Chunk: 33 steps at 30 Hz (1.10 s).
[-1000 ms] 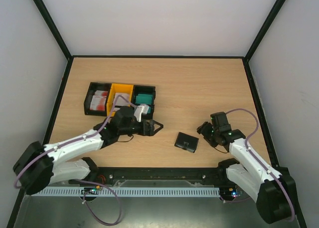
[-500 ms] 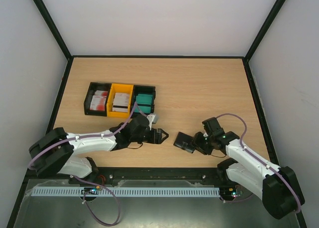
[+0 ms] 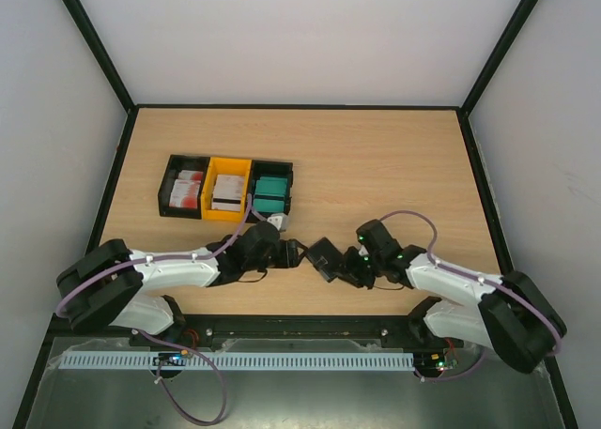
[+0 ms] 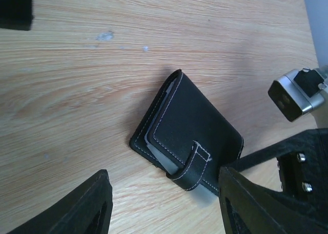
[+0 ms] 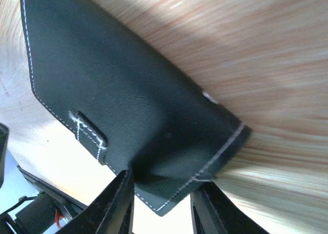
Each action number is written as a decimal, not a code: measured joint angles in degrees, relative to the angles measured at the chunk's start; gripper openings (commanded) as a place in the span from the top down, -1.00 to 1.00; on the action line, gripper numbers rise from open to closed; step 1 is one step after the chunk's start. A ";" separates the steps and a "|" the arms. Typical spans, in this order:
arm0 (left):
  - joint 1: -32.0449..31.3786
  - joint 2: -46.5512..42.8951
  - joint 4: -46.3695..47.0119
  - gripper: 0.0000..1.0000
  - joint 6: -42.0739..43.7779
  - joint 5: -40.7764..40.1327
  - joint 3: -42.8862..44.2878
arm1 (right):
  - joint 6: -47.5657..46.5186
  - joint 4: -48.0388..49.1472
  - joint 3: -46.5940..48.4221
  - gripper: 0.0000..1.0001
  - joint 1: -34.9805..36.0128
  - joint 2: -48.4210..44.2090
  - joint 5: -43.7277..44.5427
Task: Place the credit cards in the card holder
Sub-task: Move the card holder to the center of the board.
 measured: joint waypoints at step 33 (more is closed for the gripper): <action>0.00 10.84 6.16 0.41 -4.83 0.63 1.11 | -38.40 -13.79 22.71 -0.18 4.68 20.04 17.25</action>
